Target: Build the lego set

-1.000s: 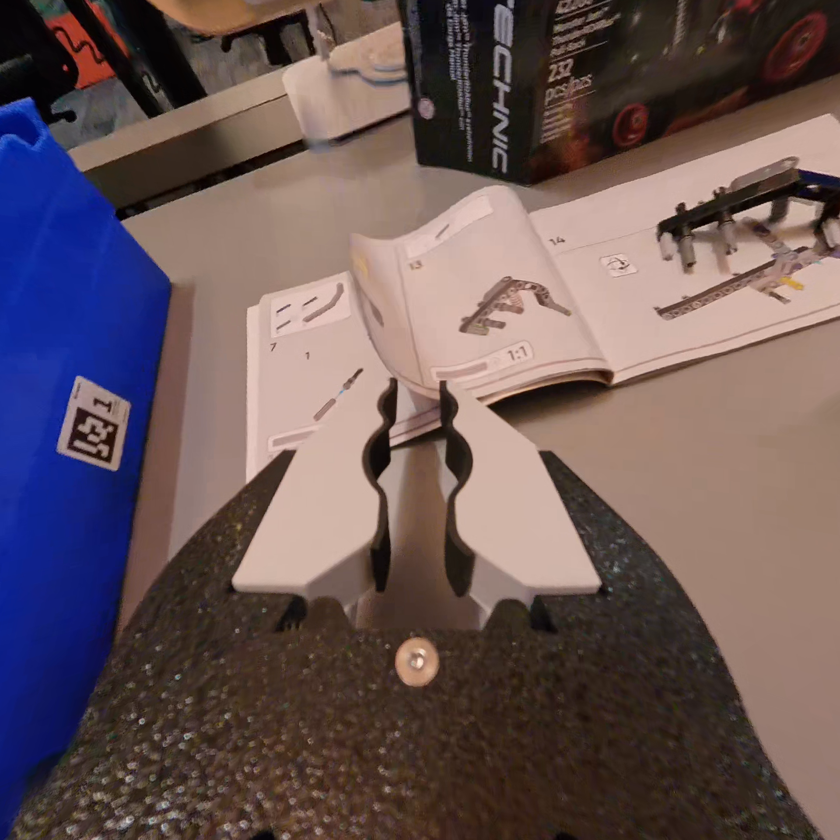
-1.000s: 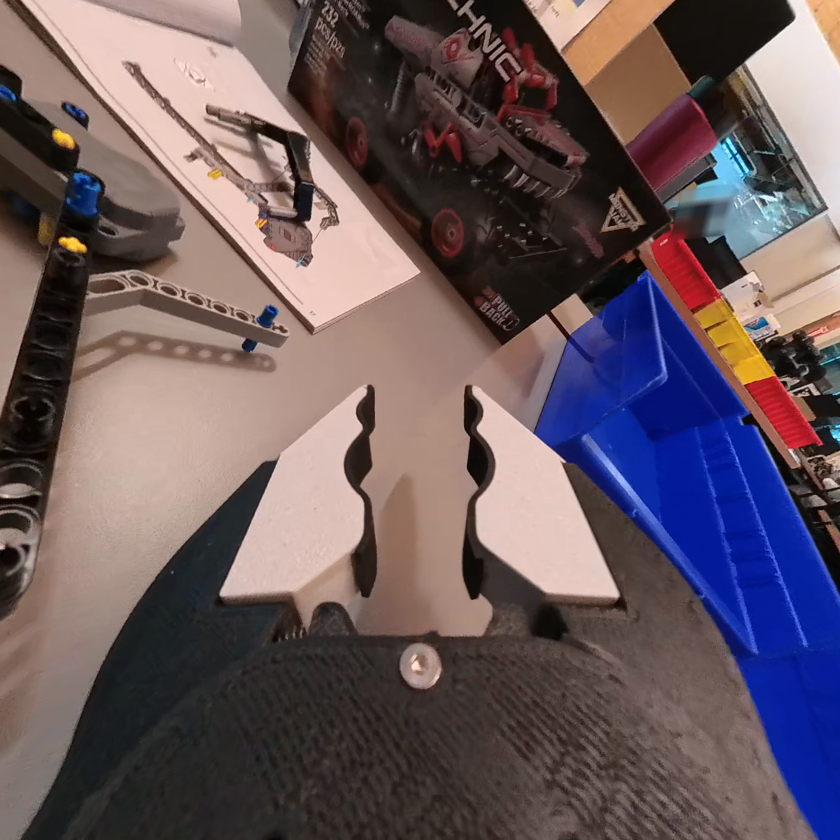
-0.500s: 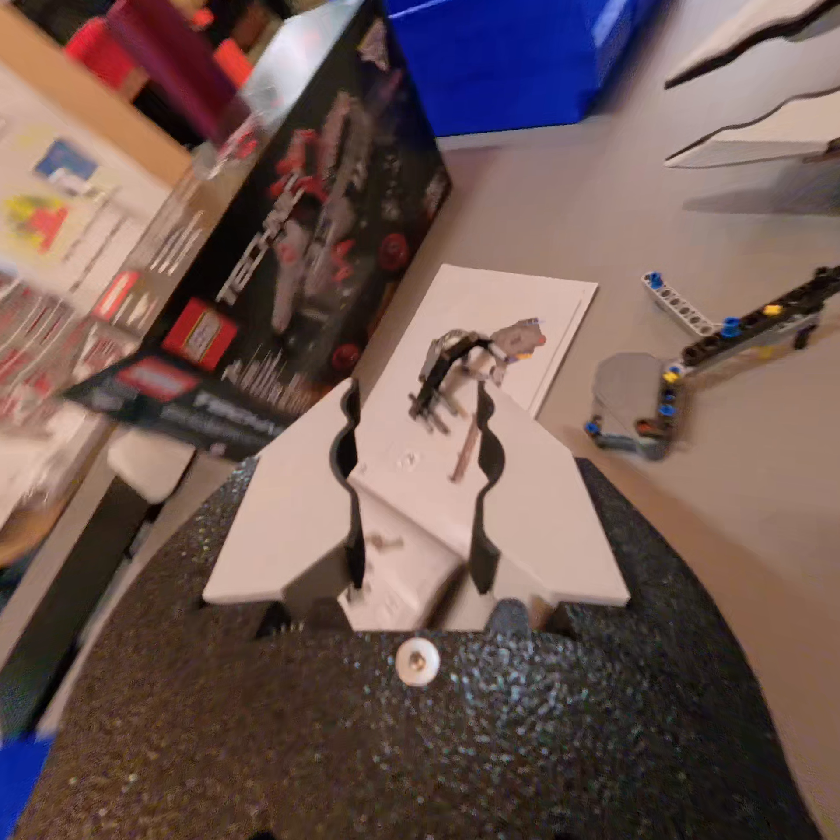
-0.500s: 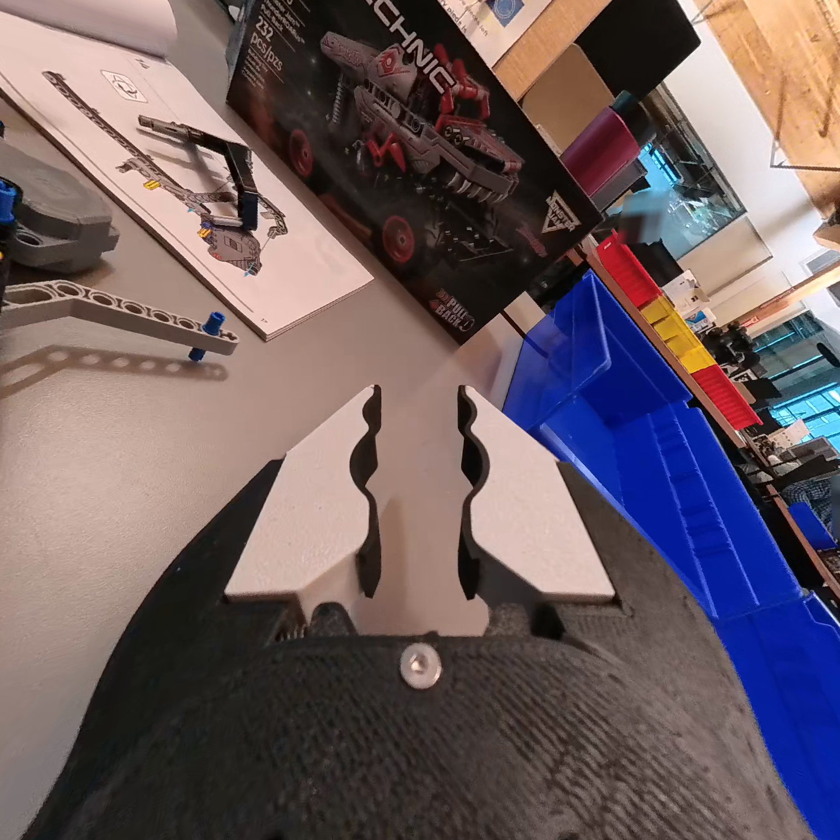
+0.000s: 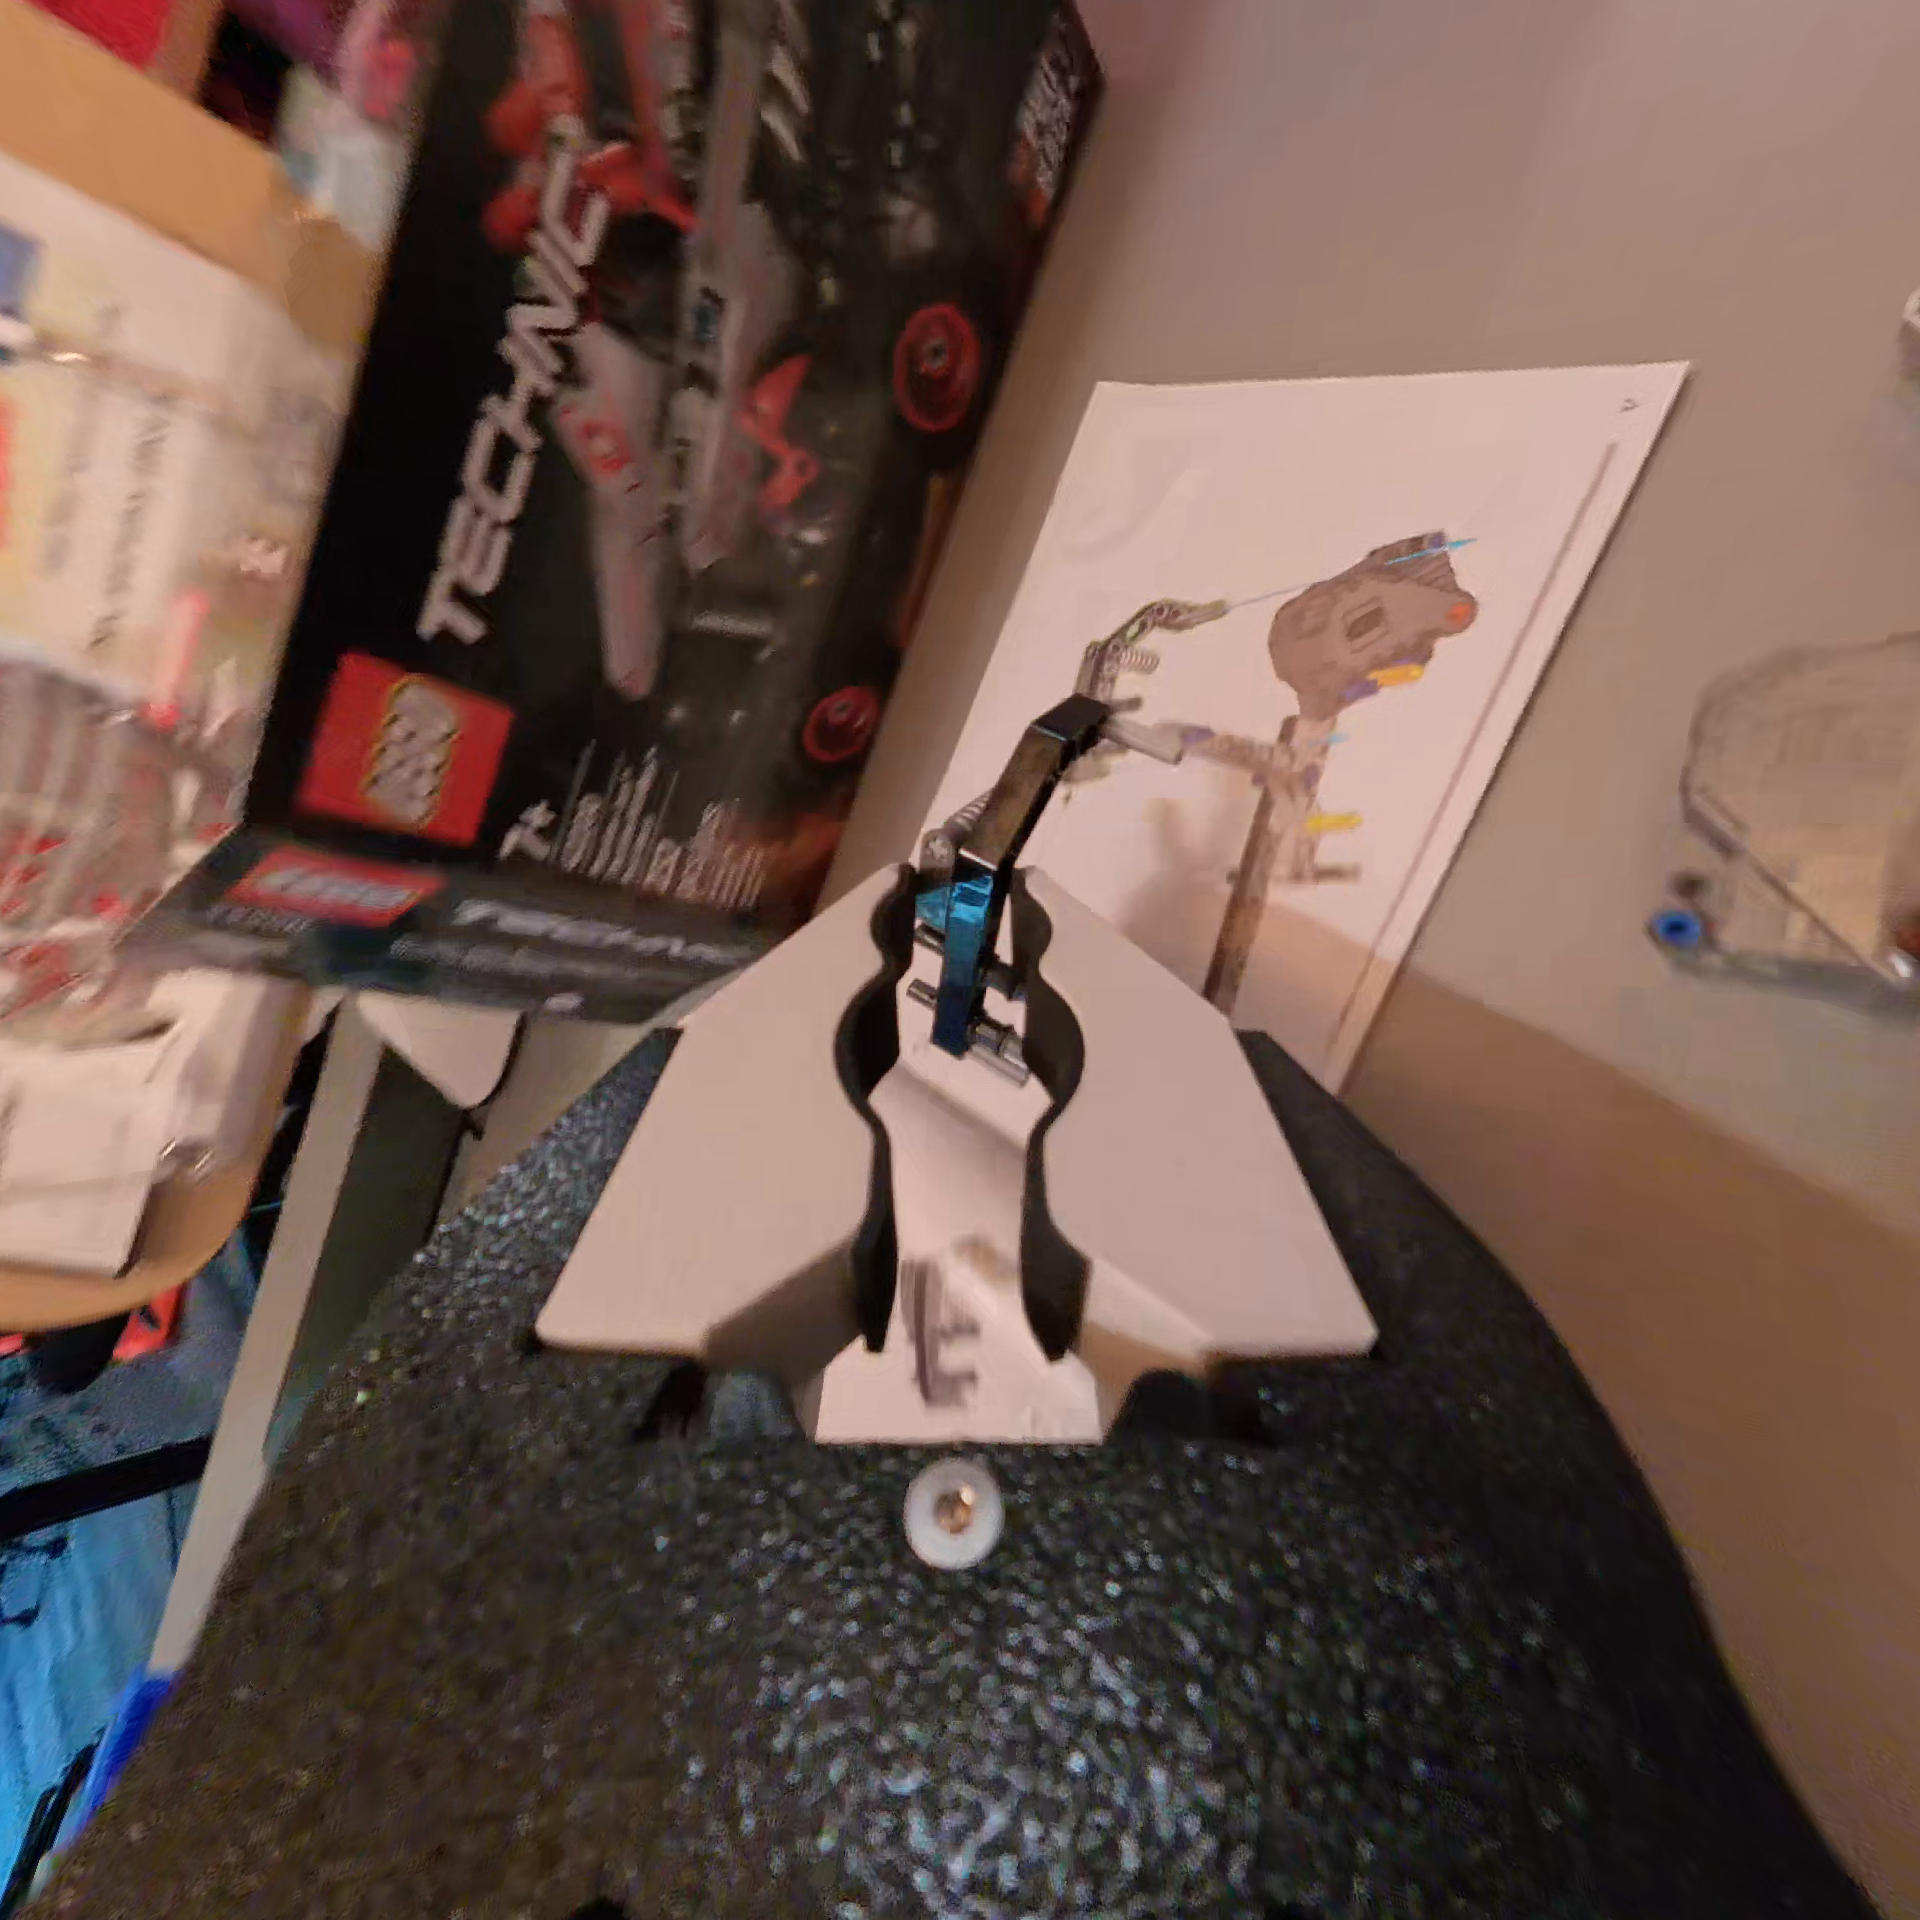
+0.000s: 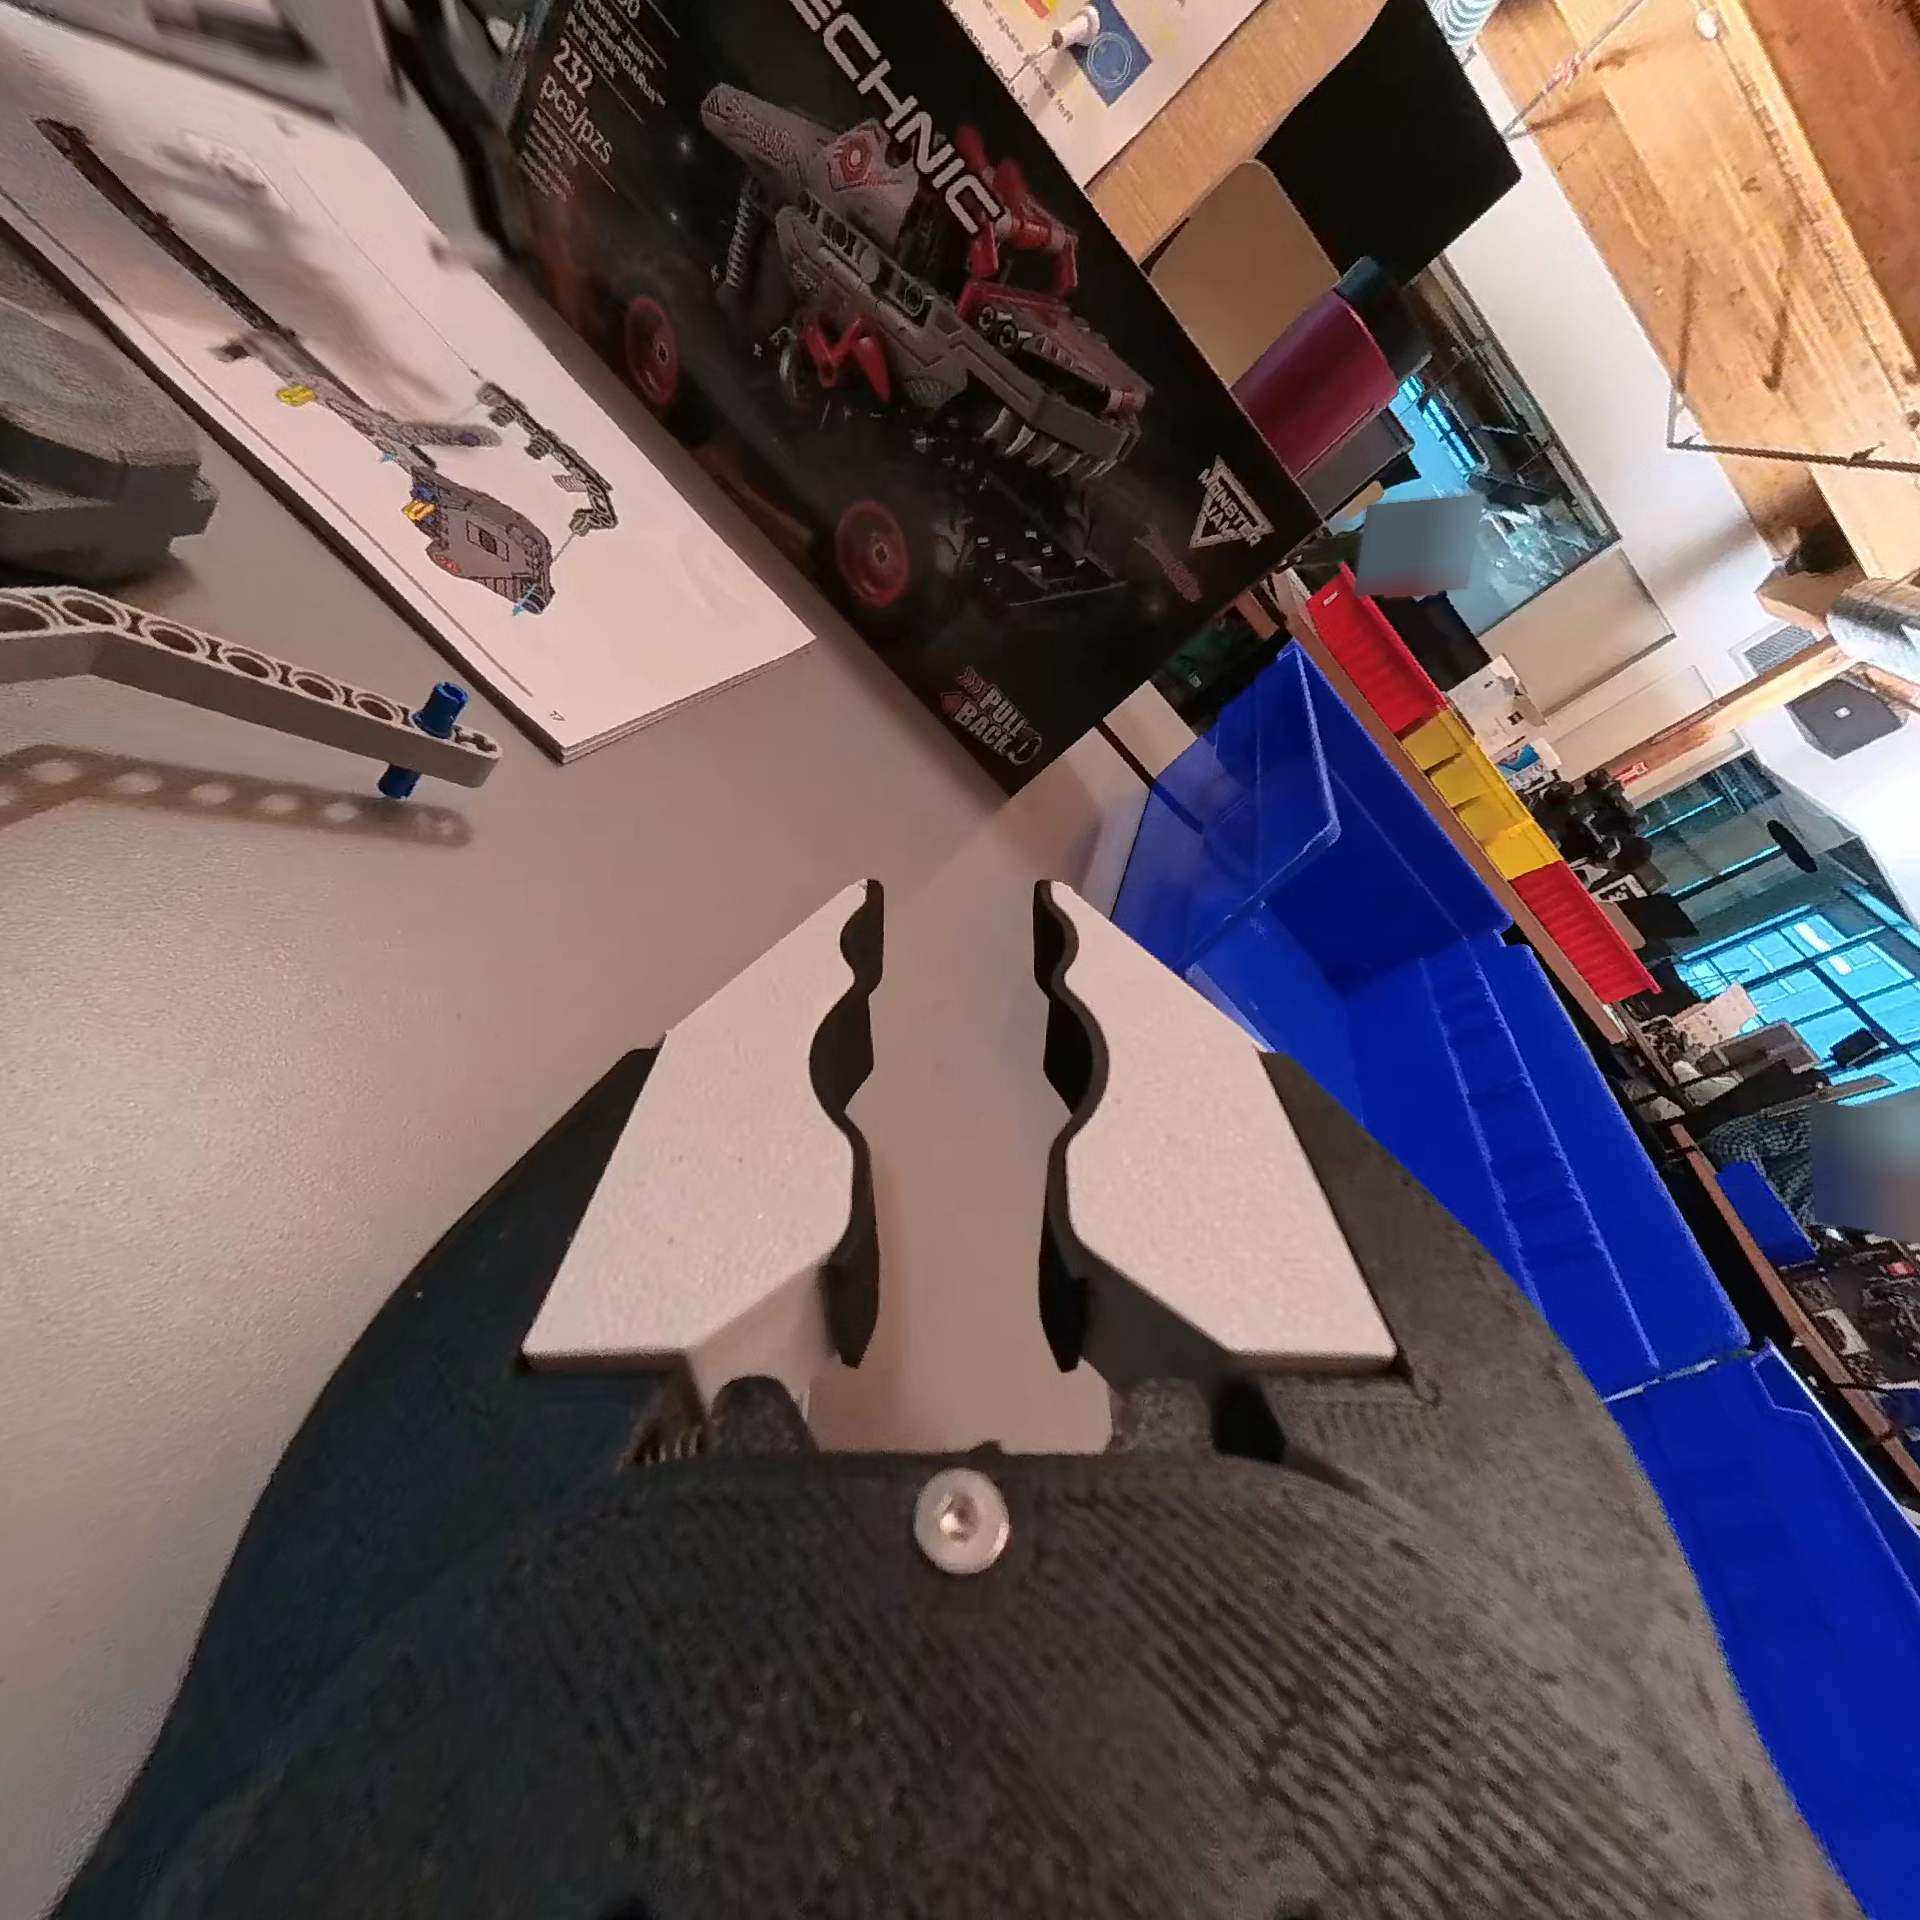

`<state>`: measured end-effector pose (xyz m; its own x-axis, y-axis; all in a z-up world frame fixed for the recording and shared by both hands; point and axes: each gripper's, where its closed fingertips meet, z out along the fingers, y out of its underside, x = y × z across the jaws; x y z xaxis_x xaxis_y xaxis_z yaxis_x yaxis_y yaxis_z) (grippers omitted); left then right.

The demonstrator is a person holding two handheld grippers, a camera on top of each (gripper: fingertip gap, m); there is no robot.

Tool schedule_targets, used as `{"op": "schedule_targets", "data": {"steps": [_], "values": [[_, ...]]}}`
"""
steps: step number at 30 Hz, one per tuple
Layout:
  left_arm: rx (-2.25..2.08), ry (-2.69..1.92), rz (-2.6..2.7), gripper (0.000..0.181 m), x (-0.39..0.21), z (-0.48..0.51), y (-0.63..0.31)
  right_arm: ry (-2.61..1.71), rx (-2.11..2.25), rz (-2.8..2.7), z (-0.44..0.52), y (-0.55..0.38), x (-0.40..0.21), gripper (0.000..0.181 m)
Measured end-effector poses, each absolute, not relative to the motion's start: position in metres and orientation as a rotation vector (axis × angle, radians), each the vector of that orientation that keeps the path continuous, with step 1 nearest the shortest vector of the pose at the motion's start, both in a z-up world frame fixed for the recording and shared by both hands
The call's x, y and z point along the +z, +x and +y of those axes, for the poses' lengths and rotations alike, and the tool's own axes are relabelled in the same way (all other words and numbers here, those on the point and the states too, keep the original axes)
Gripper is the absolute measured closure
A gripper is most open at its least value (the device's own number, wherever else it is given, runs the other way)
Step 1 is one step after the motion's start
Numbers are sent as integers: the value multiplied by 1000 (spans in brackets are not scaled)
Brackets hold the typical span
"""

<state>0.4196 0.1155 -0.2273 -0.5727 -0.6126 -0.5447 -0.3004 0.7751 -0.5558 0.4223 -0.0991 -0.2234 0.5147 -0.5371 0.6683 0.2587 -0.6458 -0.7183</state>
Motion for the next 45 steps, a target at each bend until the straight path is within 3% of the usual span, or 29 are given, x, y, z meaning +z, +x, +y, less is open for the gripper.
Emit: {"op": "schedule_targets", "data": {"steps": [1,10,13,16,17,26,36,40,45], "values": [[-536,-674,2184,166,-220,120,409,-1936,-1221,225,-99,423,-224,155],[-488,-464,2458,166,-243,101,291,-1871,-1152,250,-105,421,-213,157],[-507,-467,2476,166,-255,98,285,-1780,-867,232,-98,399,-193,156],[-603,-505,2477,166,-259,92,285,-1883,-370,223,-88,358,-197,140],[-625,-510,2482,167,-260,90,286,-1910,-310,214,-87,349,-197,133],[-784,-491,2504,163,-262,73,288,-2022,-182,75,-68,312,-208,133],[-1200,-598,2293,153,-212,98,296,-1849,-418,285,-97,353,-187,136],[-1181,-756,1955,147,-194,143,327,-1726,-657,574,-126,410,-200,138],[-1016,-705,1571,154,-170,177,331,-1791,-1057,433,-115,427,-203,144]]}}
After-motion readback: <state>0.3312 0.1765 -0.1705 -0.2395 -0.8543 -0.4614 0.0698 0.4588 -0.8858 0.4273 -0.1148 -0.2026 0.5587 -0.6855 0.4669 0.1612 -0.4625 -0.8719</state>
